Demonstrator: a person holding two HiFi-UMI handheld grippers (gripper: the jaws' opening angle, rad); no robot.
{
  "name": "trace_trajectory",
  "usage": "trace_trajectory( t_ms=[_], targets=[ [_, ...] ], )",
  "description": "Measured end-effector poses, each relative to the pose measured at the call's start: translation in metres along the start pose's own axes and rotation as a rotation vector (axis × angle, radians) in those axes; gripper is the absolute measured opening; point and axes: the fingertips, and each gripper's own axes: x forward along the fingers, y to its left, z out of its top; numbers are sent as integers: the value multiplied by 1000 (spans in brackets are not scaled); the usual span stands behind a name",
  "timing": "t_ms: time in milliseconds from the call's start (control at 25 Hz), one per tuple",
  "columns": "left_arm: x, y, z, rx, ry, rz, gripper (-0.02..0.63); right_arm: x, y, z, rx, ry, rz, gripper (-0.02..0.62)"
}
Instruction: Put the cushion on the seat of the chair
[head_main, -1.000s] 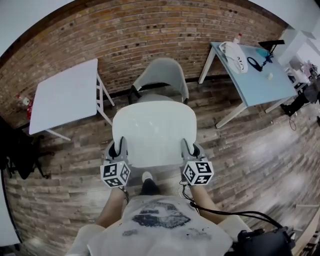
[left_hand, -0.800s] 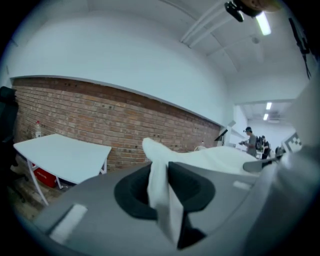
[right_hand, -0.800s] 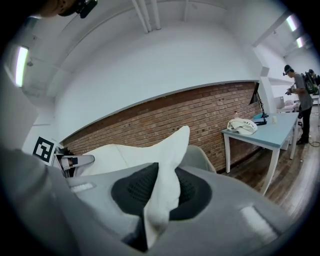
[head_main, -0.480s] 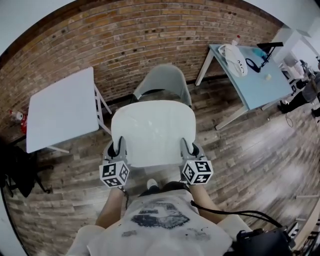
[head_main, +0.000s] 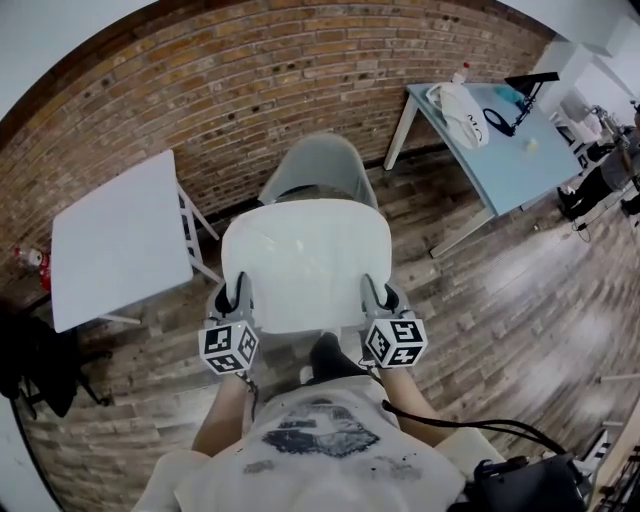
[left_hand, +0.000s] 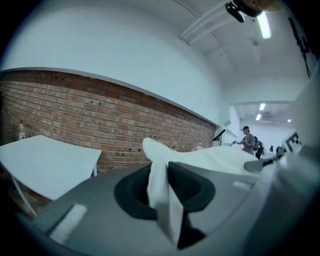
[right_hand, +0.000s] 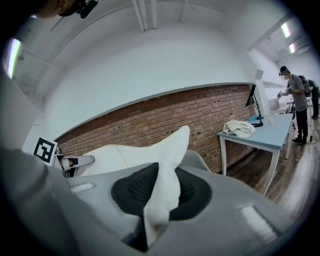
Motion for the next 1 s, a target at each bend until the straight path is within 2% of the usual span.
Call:
trace_trajectory(
  t_ms=[520, 800, 1000],
  targets=[
    [128, -12, 9, 52, 66, -43, 63, 87, -73, 12, 77, 20, -47, 55],
    [191, -21, -2, 53, 127, -45, 63, 126, -113, 13, 102, 60, -57, 55],
    [217, -21, -12, 55, 166, -48, 63, 145, -130, 7, 118, 93, -68, 55]
  ],
)
